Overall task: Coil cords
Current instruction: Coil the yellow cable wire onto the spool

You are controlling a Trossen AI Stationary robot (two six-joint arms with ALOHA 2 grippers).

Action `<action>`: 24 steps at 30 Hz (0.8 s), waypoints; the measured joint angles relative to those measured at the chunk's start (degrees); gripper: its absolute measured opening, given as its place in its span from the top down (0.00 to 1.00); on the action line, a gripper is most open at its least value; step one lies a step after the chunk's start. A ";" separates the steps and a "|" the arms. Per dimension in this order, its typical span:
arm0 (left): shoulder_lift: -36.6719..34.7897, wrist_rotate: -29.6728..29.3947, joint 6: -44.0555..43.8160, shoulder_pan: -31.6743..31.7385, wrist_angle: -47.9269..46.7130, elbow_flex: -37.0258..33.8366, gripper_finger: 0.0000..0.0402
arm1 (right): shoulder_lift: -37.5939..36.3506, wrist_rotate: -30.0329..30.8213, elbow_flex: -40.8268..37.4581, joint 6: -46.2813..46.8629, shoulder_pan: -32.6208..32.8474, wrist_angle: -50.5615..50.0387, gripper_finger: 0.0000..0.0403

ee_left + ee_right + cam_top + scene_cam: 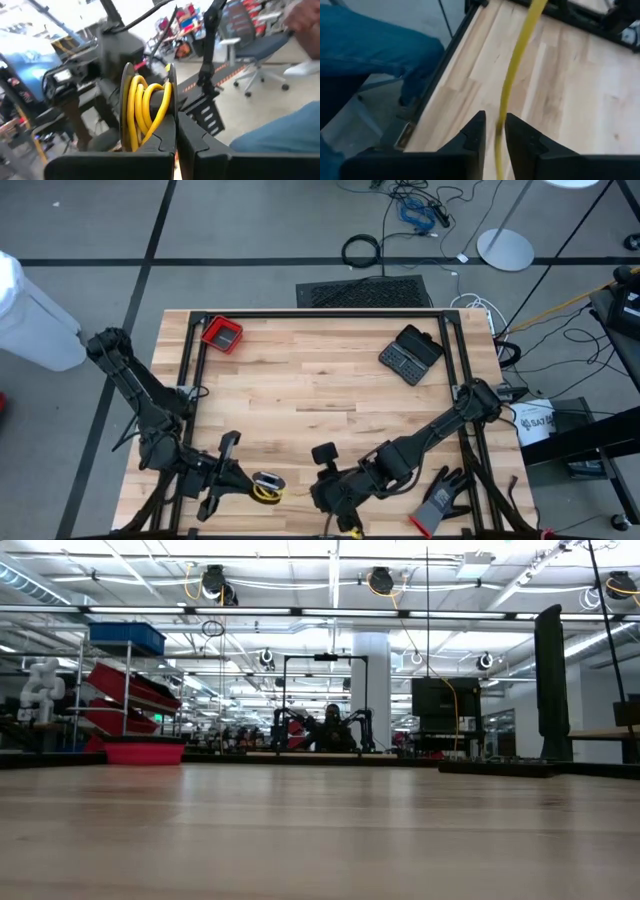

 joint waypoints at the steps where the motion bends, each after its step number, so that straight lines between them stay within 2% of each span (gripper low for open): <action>1: -0.02 -0.53 -0.03 0.00 -0.84 0.00 1.00 | 0.00 0.01 0.00 0.84 0.42 -0.70 0.84; 7: -0.02 -1.06 -0.65 -0.02 -4.72 0.00 1.00 | -1.49 0.21 0.00 5.86 2.82 -2.35 0.77; 11: -0.02 -0.17 -1.95 -0.09 -5.29 0.00 1.00 | -2.11 0.32 0.00 5.42 3.76 -0.48 0.73; 17: -0.04 2.88 -3.08 -0.15 -5.27 0.00 1.00 | -2.18 0.83 0.00 -5.27 3.13 10.12 0.68; 24: -0.07 2.88 -3.34 -0.13 -5.25 0.00 1.00 | -1.99 0.15 -0.59 -4.11 1.24 18.07 0.68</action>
